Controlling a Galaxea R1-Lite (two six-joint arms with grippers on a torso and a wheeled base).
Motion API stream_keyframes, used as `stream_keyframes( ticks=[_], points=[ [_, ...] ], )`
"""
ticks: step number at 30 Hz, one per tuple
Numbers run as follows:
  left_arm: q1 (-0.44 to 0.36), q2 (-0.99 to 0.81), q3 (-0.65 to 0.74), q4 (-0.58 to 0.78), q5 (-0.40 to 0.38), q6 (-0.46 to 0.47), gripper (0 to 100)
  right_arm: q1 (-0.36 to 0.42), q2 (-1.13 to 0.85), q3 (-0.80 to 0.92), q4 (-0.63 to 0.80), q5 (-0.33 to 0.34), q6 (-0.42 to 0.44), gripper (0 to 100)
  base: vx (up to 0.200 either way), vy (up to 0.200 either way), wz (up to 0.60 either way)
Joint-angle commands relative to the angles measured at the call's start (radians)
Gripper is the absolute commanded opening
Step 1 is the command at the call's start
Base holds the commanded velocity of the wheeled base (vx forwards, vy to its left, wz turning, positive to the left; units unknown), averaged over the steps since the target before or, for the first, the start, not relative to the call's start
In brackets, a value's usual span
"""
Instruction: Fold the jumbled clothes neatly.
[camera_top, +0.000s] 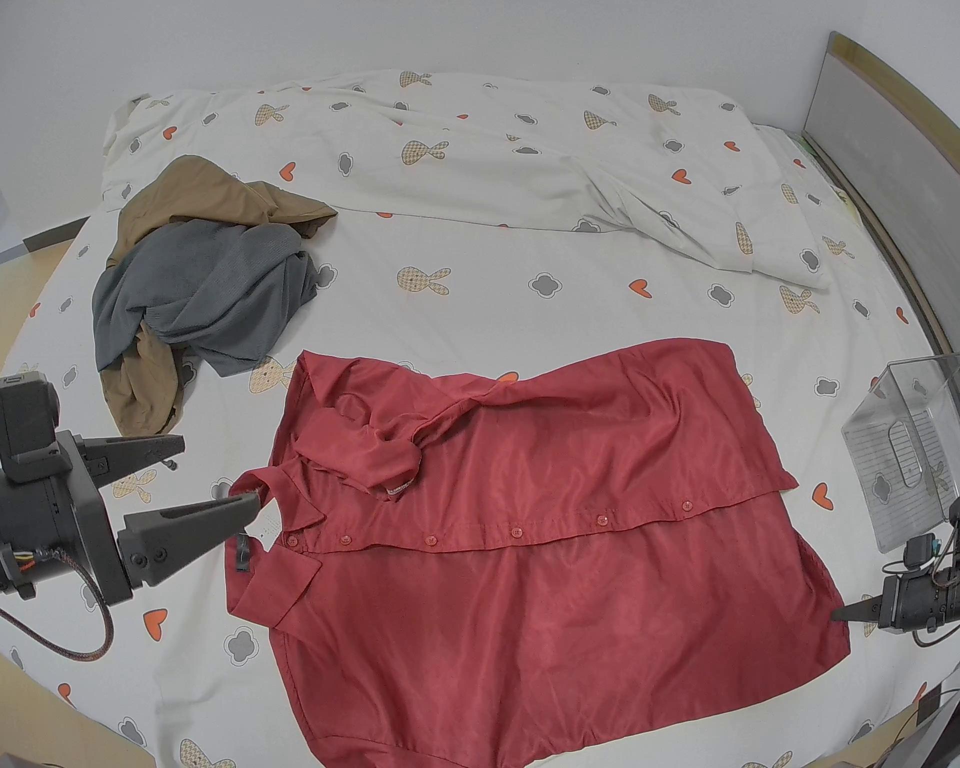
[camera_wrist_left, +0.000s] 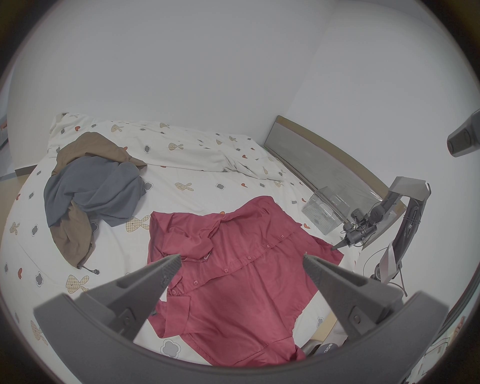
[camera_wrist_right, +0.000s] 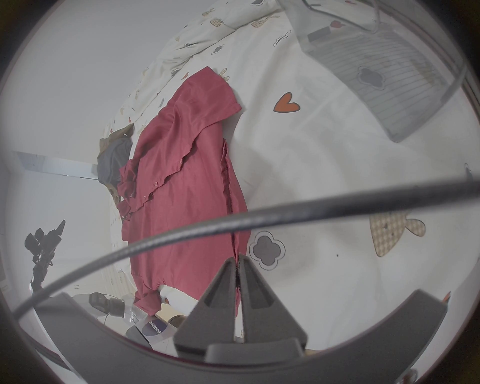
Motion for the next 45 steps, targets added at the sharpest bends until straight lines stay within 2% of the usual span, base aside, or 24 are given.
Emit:
stream_keyframes(
  ticks=[1,5,12,13,27,28,29,32,35,37,38,40,41,42,43,44,45],
  points=[
    [0.000,0.002,0.001,0.000,0.000,0.000,100,-0.012,-0.082,0.033,0.000,-0.021,-0.001,0,0.000,0.000,0.00],
    [0.000,0.000,0.002,0.001,0.000,0.000,100,-0.013,-0.108,0.056,0.001,-0.051,0.001,0,0.000,0.000,0.00],
    [-0.001,0.002,0.010,0.001,0.000,0.001,100,-0.018,-0.100,0.071,0.000,-0.056,-0.001,0,0.000,0.000,0.00],
    [-0.001,0.002,0.010,0.001,0.000,0.001,100,-0.018,-0.100,0.071,0.000,-0.056,-0.001,100,0.000,0.000,0.00],
    [-0.001,0.002,0.010,0.000,0.000,0.001,100,0.008,-0.174,0.025,-0.016,-0.051,0.013,100,0.000,0.000,0.00],
    [-0.001,0.002,0.010,0.000,-0.001,0.001,100,0.071,-0.166,0.002,-0.016,-0.050,0.044,100,0.000,0.000,0.00],
    [-0.001,0.002,0.010,0.000,-0.001,0.001,100,0.074,-0.164,0.001,-0.016,-0.050,0.047,100,0.000,0.000,0.00],
    [0.000,0.013,0.009,0.000,0.000,0.000,100,0.164,-0.172,-0.045,-0.016,-0.050,0.101,100,0.000,0.000,0.00],
    [0.011,0.054,0.007,-0.002,0.000,-0.005,100,0.283,-0.177,-0.108,-0.016,-0.048,0.188,100,0.000,0.000,0.00],
    [0.017,0.062,0.007,-0.002,0.000,-0.005,100,0.299,-0.178,-0.119,-0.016,-0.048,0.207,100,0.000,0.000,0.00],
    [0.058,0.117,0.007,-0.006,-0.009,-0.005,100,0.379,-0.181,-0.182,-0.017,-0.048,0.296,100,0.000,0.000,0.00],
    [0.101,0.172,0.007,-0.023,-0.063,-0.011,100,0.445,-0.180,-0.260,-0.025,-0.050,0.395,100,0.000,0.000,0.00],
    [0.106,0.177,0.007,-0.025,-0.070,-0.011,100,0.450,-0.180,-0.266,-0.025,-0.050,0.404,100,0.000,0.000,0.00],
    [0.178,0.238,0.001,-0.051,-0.187,-0.028,100,0.508,-0.178,-0.367,-0.030,-0.050,0.541,100,0.000,0.000,0.00],
    [0.229,0.281,-0.007,-0.068,-0.270,-0.040,100,0.545,-0.178,-0.440,-0.031,-0.050,0.642,100,0.000,0.000,0.00],
    [0.244,0.295,-0.010,-0.072,-0.293,-0.043,100,0.556,-0.178,-0.459,-0.031,-0.048,0.671,100,0.000,0.000,0.00],
    [0.325,0.384,-0.054,-0.094,-0.414,-0.056,100,0.615,-0.177,-0.573,-0.031,-0.050,0.843,100,0.000,0.000,0.00]
  ],
)
